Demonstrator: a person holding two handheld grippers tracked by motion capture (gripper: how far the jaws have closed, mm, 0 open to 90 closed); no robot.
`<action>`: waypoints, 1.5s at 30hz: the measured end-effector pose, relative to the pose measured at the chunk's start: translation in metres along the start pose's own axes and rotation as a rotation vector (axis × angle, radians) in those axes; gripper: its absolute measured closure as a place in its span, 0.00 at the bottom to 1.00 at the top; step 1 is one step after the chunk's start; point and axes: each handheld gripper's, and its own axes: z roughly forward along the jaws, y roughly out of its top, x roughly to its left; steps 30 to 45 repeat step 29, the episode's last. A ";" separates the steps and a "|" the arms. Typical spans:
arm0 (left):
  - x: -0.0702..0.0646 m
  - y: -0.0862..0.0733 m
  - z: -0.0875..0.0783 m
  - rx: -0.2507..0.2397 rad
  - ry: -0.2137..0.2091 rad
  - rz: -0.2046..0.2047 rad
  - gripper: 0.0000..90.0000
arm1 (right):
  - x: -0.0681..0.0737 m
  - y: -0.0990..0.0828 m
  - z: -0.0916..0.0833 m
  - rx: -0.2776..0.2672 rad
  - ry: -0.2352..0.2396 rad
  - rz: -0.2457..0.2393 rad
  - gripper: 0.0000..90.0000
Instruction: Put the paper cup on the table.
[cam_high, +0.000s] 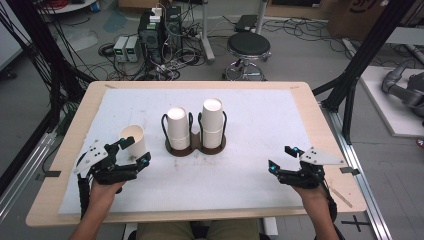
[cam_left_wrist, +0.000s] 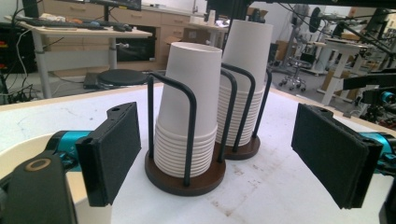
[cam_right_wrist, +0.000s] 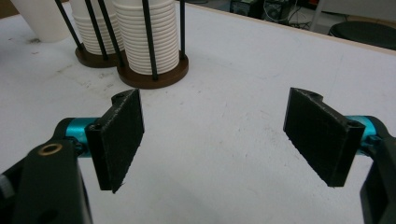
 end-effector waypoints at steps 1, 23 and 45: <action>-0.001 0.000 0.000 0.000 -0.002 0.001 0.17 | 0.001 -0.001 -0.001 0.002 -0.004 0.001 0.23; 0.000 -0.005 -0.002 0.012 0.006 0.011 0.18 | 0.001 -0.001 0.001 -0.003 -0.003 -0.001 0.23; 0.002 -0.005 -0.002 0.008 0.016 0.008 0.18 | 0.000 -0.001 0.001 -0.004 -0.001 0.003 0.23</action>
